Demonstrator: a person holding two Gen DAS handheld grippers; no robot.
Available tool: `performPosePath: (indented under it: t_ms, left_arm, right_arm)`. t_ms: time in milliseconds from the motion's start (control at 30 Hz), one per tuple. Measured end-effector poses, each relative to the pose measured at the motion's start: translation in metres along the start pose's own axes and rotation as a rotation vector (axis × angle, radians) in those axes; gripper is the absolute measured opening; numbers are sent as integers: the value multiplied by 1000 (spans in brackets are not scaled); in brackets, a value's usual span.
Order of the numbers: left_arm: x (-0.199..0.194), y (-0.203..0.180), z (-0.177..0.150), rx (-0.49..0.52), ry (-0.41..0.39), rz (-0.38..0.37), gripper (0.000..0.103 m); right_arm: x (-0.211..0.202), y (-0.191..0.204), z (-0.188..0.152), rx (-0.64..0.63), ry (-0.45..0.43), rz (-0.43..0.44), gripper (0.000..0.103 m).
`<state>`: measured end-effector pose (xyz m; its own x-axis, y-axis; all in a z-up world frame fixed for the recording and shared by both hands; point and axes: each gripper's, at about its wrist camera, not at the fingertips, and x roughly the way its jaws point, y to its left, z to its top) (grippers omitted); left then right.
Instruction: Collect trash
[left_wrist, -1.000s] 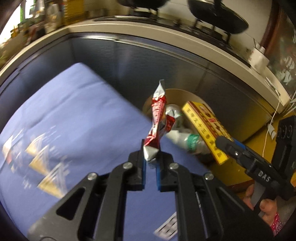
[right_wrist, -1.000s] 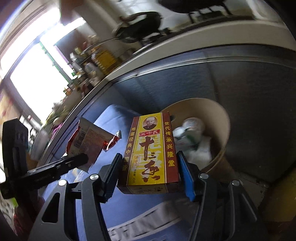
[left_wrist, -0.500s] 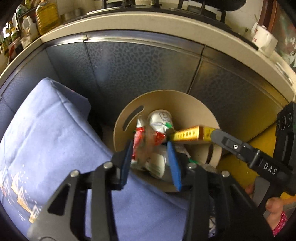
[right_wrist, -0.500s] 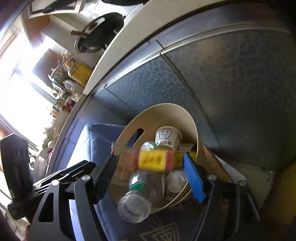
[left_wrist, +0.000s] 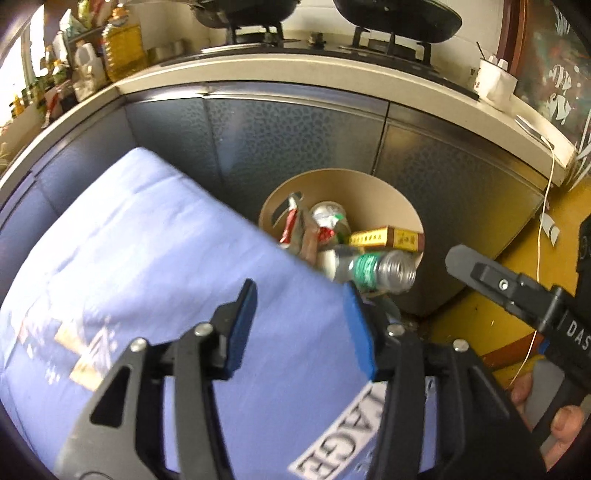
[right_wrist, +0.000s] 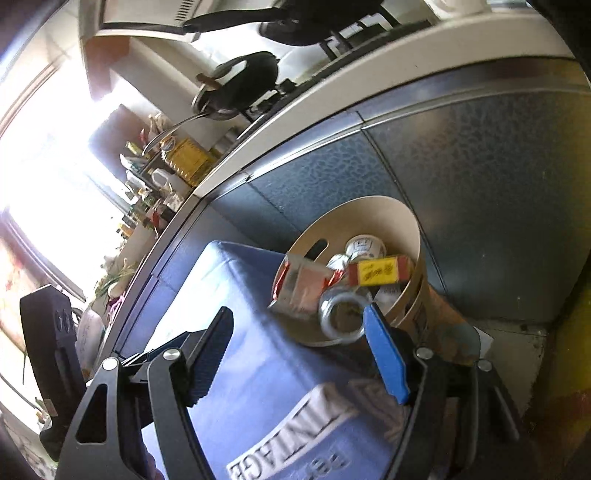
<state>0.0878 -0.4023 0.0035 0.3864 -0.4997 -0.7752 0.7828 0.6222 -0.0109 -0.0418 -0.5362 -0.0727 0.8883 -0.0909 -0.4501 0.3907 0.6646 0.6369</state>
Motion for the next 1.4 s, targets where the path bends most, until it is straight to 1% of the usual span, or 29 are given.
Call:
performPosePath:
  t_ms: [67, 100, 133, 200, 300, 467, 667, 733, 867, 967, 1200, 1400]
  left_arm:
    - [-14, 5, -11, -13, -12, 7, 46]
    - [-19, 7, -15, -18, -18, 12, 48]
    - [-25, 10, -19, -25, -29, 19, 54]
    - [-39, 16, -30, -42, -63, 36, 62]
    - [-58, 24, -42, -58, -100, 53, 64]
    - [-79, 38, -57, -90, -124, 81, 66]
    - [-103, 53, -71, -116, -167, 100, 79]
    - [-111, 55, -74, -114, -186, 112, 86]
    - [-124, 59, -81, -114, -218, 135, 96]
    - [-131, 64, -85, -123, -230, 135, 97]
    - [-136, 74, -91, -143, -226, 126, 97]
    - [-138, 75, -94, -147, -221, 144, 97]
  right_arm:
    - [-6, 12, -11, -21, 4, -10, 71]
    - [-9, 17, -16, -31, 11, -14, 71]
    - [-11, 20, -19, -37, 15, -16, 71]
    - [-15, 29, -28, -49, 29, -19, 71]
    - [-20, 39, -38, -69, 40, -30, 71]
    - [-24, 53, -54, -79, 83, -37, 71]
    - [-33, 74, -68, -106, 82, -67, 73]
    - [-35, 81, -70, -115, 84, -73, 75]
    - [-38, 96, -73, -132, 88, -78, 77]
    - [-41, 103, -74, -135, 94, -84, 78]
    - [-46, 108, -77, -129, 81, -106, 80]
    - [-47, 112, -79, -128, 83, -114, 80]
